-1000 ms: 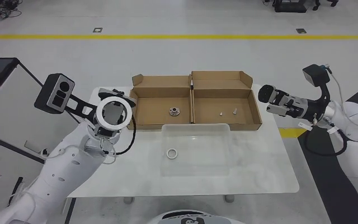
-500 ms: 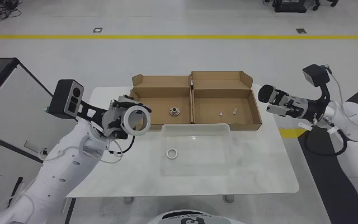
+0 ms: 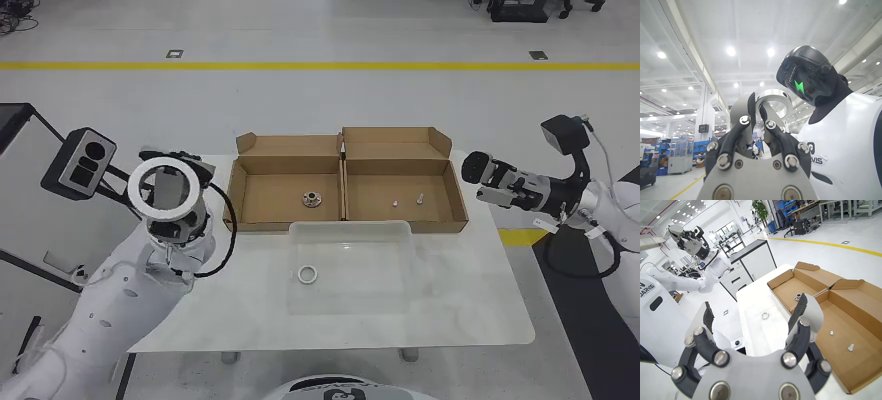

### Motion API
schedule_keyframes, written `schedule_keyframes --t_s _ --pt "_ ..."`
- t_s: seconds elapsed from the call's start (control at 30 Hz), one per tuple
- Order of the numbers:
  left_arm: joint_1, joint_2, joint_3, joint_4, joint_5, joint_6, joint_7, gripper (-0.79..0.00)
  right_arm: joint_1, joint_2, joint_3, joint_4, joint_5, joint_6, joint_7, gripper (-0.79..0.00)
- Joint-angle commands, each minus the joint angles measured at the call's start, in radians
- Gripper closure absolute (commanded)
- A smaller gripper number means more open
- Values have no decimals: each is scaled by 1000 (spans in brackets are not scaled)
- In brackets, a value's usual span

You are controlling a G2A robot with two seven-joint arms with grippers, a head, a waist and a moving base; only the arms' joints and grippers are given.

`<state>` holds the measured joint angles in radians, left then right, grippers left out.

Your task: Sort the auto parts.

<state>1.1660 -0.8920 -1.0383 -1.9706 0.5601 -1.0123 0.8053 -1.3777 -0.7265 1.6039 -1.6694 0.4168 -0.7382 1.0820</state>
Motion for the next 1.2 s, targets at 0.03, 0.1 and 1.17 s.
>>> schedule_keyframes --t_s 0.03,0.1,1.17 --pt "-1 2 -4 33 57 0 -22 0 0 0 0 0 0 0 0 -785" --pt "-2 5 -22 74 116 0 -71 0 0 0 0 0 0 0 0 -785" --pt "5 -23 -6 65 -23 0 -32 0 0 0 0 0 0 0 0 -785"
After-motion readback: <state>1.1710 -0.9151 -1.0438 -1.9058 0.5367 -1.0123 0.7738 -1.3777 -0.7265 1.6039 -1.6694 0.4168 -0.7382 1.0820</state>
